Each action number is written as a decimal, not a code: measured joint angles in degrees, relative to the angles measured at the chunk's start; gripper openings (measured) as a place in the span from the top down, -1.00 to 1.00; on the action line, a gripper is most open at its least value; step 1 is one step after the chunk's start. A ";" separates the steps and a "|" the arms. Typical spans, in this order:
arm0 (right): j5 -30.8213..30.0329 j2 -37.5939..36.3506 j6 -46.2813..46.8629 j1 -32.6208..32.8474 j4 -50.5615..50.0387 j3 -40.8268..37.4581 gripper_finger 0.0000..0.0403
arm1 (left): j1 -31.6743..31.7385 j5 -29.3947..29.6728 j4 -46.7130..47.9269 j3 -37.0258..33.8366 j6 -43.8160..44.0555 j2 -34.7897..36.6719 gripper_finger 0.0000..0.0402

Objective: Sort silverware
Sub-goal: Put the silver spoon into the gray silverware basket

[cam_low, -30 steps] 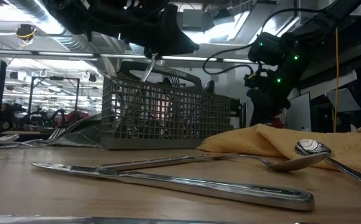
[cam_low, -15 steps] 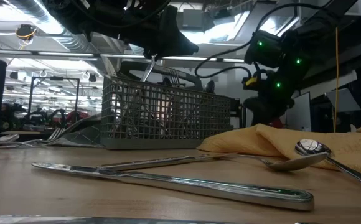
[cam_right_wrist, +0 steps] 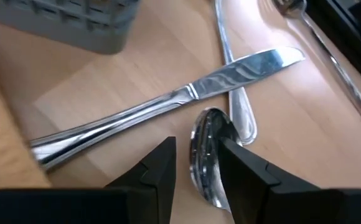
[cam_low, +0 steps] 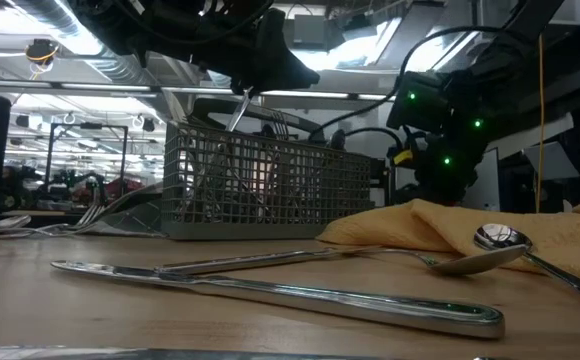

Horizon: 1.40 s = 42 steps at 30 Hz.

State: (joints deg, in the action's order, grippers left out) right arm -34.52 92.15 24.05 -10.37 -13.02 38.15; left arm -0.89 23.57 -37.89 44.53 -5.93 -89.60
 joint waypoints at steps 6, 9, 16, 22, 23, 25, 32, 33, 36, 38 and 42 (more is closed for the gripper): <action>-0.97 2.08 0.16 -0.15 1.91 0.00 0.39 | 0.01 0.00 -0.01 0.00 0.00 0.00 0.40; -3.29 3.74 0.13 -0.15 3.57 0.00 0.39 | 0.00 0.00 0.00 0.00 0.00 0.00 0.40; -7.48 6.40 0.18 -0.04 4.33 0.20 0.40 | 0.02 0.00 0.00 0.00 0.13 -0.02 0.40; -7.52 6.61 -0.23 -0.09 4.29 0.14 0.66 | 0.00 0.00 0.00 0.00 0.20 -0.02 0.40; -7.53 6.63 -0.38 -0.10 4.16 0.12 0.74 | 0.00 0.00 0.00 0.00 0.21 -0.02 0.40; -8.20 6.63 -0.68 -0.14 3.78 0.09 0.88 | 0.00 0.00 0.00 0.00 0.61 -0.02 0.40; -7.42 6.53 -1.55 -0.20 3.50 0.07 0.88 | 0.00 0.00 -0.01 0.00 2.99 -0.02 0.40; -6.98 6.20 -1.56 -0.20 3.02 0.07 0.89 | 0.00 0.00 0.00 0.00 3.09 -0.01 0.40; -5.63 4.45 -1.83 -0.16 0.74 0.04 0.95 | 0.00 0.00 -0.19 0.00 2.99 0.15 0.40; -4.03 2.64 -1.78 -0.15 -1.06 -0.04 0.96 | 0.00 0.00 -0.32 0.02 2.66 0.47 0.40; -0.91 -2.47 -1.77 -0.15 -3.62 -0.09 0.93 | 0.00 -0.03 -0.09 0.04 2.58 1.77 0.40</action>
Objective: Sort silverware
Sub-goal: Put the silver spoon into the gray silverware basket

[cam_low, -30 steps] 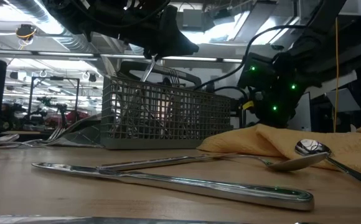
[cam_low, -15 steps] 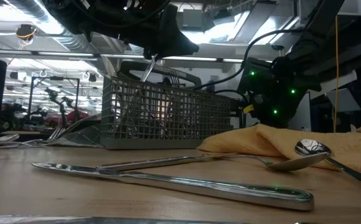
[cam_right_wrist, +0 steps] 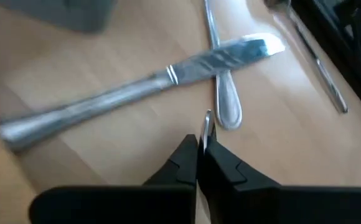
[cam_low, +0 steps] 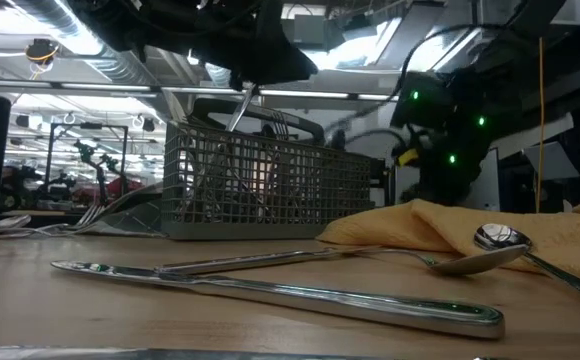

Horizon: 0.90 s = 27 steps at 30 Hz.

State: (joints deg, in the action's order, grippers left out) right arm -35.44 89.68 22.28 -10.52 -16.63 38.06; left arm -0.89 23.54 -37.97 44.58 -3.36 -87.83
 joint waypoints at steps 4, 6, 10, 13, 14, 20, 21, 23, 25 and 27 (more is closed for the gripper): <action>2.16 -5.60 -0.01 0.01 -2.15 0.00 0.94 | -0.02 0.03 0.86 0.00 -0.02 2.39 0.40; 2.45 -8.65 -0.02 0.00 -2.78 0.00 0.96 | 0.00 0.03 2.10 0.00 0.22 3.94 0.40; 3.87 -15.26 -0.02 0.04 -4.18 0.00 0.95 | -0.26 0.03 7.66 0.00 0.63 8.26 0.40; 5.46 -20.57 -0.05 0.07 -4.24 0.02 0.94 | -0.58 0.03 13.63 -0.01 1.84 11.90 0.40; 5.83 -22.38 -0.07 0.07 -4.12 0.02 0.95 | -0.57 0.04 15.42 -0.01 2.66 13.00 0.40; 8.15 -32.49 -0.11 0.12 -1.97 0.07 0.95 | -0.59 0.07 28.77 -0.02 7.61 19.88 0.40; 8.47 -33.88 -0.13 0.28 -0.72 0.07 0.94 | -0.57 0.07 30.38 -0.02 8.51 20.70 0.40; 9.22 -36.05 -1.06 0.44 2.82 0.07 0.94 | -0.57 0.07 33.68 -0.02 9.96 22.11 0.40; 11.63 -37.40 -2.99 0.44 8.18 0.07 0.94 | -0.57 0.07 35.87 -0.02 11.02 22.96 0.40; 15.06 -37.61 -5.29 0.43 14.93 0.09 0.95 | -0.57 0.05 37.58 -0.02 11.83 23.49 0.40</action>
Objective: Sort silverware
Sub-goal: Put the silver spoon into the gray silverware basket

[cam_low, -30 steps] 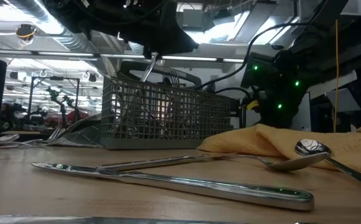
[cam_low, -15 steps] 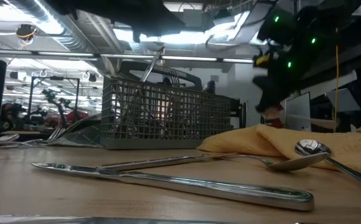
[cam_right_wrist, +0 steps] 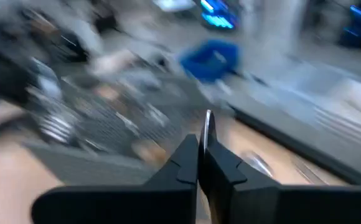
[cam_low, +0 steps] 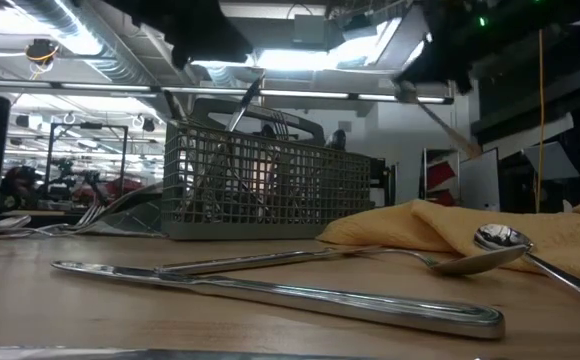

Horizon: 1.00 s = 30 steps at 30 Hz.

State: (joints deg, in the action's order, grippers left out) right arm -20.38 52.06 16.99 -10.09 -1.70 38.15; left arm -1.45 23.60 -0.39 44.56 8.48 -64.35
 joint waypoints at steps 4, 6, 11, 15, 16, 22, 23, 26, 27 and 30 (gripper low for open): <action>8.38 1.33 -5.53 -0.04 14.13 0.02 0.95 | 0.00 0.00 1.66 0.00 0.58 0.18 0.40; 12.78 2.55 -7.78 -0.04 19.83 0.02 0.94 | 0.00 -0.02 1.69 0.00 0.58 0.15 0.40; 22.31 7.29 -12.68 -0.04 33.74 0.09 0.95 | 0.00 -0.02 1.80 0.00 0.56 0.10 0.40; 29.17 12.45 -16.17 -0.04 42.57 0.07 0.94 | 0.00 -0.02 2.04 0.00 0.56 0.10 0.40; 30.76 13.78 -17.12 -0.04 44.61 0.07 0.94 | 0.00 -0.02 2.03 0.00 0.56 0.10 0.40; 36.73 22.95 -20.68 -0.04 56.44 0.07 0.94 | 0.00 0.00 2.38 0.00 0.78 0.10 0.40; 36.95 24.32 -20.72 -0.04 58.37 0.07 0.94 | 0.00 -0.02 2.74 0.00 0.87 0.10 0.40; 36.95 28.63 -21.31 -0.04 64.27 0.07 0.94 | 0.00 -0.02 3.15 0.00 2.24 0.10 0.40; 36.95 30.03 -21.76 -0.04 66.36 0.07 0.94 | 0.00 -0.02 3.23 0.00 2.90 0.10 0.40; 36.47 34.17 -22.11 -0.06 72.64 0.07 0.94 | -0.02 -0.02 3.31 0.00 3.59 0.10 0.40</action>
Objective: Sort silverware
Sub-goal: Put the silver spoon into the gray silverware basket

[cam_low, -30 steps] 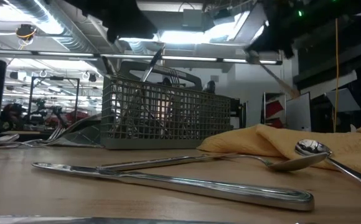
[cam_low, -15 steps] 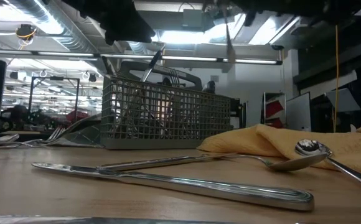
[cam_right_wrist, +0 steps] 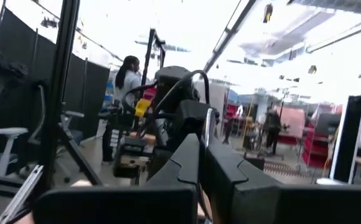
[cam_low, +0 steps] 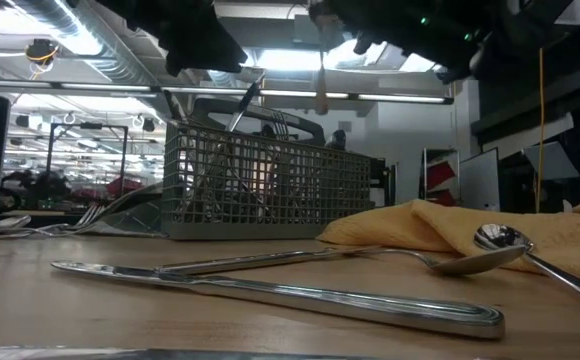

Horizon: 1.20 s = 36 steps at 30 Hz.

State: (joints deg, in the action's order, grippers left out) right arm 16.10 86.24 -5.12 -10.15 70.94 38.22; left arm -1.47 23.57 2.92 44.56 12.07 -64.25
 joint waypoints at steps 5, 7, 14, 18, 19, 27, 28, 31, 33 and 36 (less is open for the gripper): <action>-2.10 6.24 0.35 -1.66 6.52 0.00 0.94 | -0.01 -0.02 -0.04 0.00 0.21 0.00 0.40; -2.92 8.40 1.66 -2.72 7.65 0.00 0.93 | -0.02 0.00 -0.04 0.00 0.27 0.00 0.40; -4.30 15.59 7.98 -6.20 13.13 0.00 0.93 | 0.00 0.00 -0.07 0.00 0.34 -0.02 0.40; -7.63 18.43 8.37 -6.88 13.33 0.00 0.93 | 0.02 0.00 -0.09 0.00 1.27 -0.01 0.40; -8.52 18.99 8.38 -6.81 13.41 0.00 0.93 | 0.02 0.00 -0.09 0.00 1.54 -0.02 0.40; -14.08 20.79 8.54 -6.73 10.91 0.00 0.93 | 0.00 -0.03 0.05 0.00 5.91 -0.02 0.40; -14.39 20.80 8.54 -6.71 10.12 0.00 0.93 | -0.01 -0.02 0.32 0.00 6.77 0.00 0.40; -16.37 20.83 8.54 -6.73 9.31 0.00 0.93 | -0.02 -0.04 3.05 0.00 8.33 -0.02 0.40; -18.10 20.83 8.50 -6.73 8.20 0.00 0.93 | -0.02 -0.04 5.15 0.00 9.74 -0.02 0.40; -19.13 20.83 8.34 -6.75 7.06 0.00 0.93 | -0.05 -0.05 8.18 0.00 12.40 -0.02 0.40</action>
State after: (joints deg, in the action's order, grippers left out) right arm -3.04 107.07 3.22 -16.91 78.00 38.22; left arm -1.52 23.52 11.09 44.56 24.47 -64.27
